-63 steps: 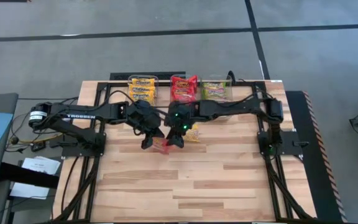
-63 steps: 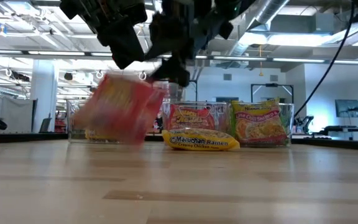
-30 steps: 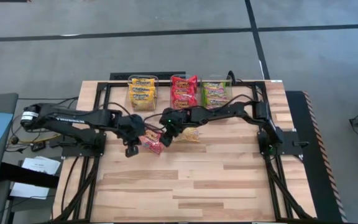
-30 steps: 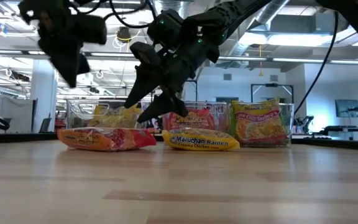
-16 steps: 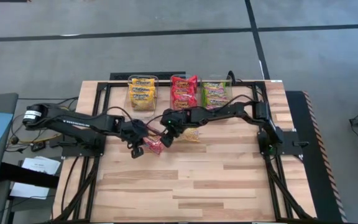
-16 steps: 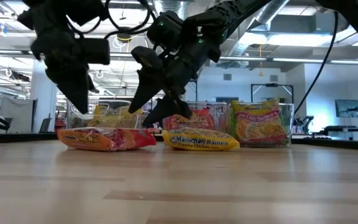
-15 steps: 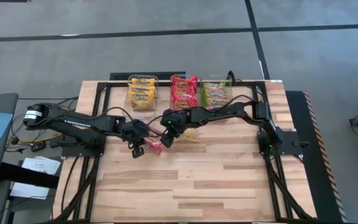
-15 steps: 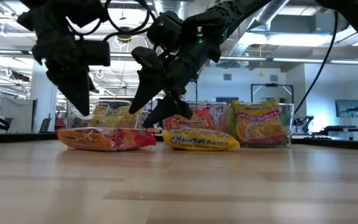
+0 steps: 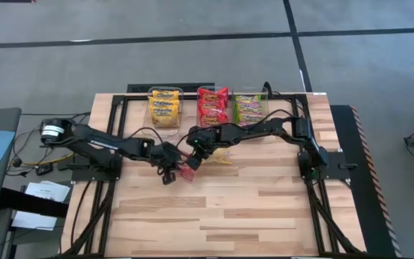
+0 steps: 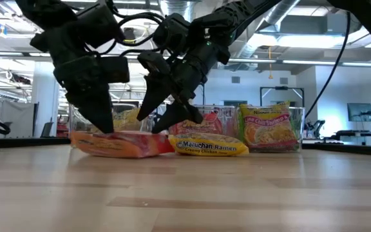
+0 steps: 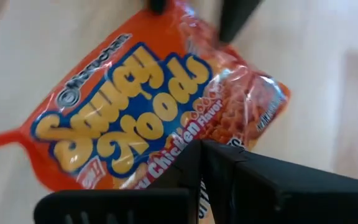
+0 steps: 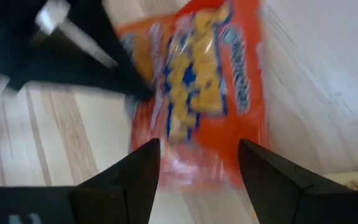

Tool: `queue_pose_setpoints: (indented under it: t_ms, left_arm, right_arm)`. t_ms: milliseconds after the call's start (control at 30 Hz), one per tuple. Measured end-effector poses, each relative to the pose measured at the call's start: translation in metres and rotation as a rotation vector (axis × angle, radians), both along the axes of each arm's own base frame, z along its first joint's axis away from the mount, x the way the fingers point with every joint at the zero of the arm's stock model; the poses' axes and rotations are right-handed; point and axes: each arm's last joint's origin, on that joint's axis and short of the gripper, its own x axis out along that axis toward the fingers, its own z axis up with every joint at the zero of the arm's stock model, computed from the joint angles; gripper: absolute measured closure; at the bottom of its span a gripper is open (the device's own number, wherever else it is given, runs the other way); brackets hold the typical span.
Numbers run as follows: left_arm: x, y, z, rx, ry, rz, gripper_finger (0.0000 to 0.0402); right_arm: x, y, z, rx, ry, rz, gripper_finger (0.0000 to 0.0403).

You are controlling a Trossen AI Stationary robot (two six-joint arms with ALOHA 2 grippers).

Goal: Sort Maruchan noodles
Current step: Put the orange noodle pack into the middle transparent bin

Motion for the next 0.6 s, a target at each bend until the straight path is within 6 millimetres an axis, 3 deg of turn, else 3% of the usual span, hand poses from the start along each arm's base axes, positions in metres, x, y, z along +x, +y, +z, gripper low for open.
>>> queue_pose_setpoints:
  t_ms: [400, 600]
  left_arm:
    - [0.01, -0.022, -0.01, -0.095, -0.03, -0.078, 0.0402]
    - [0.011, -0.025, -0.009, -0.08, -0.042, -0.079, 0.0402]
  right_arm:
    - [-0.004, -0.003, -0.003, 0.001, 0.051, 0.003, 0.0163]
    - [-0.004, 0.016, -0.004, -0.007, 0.045, 0.13, 0.0163]
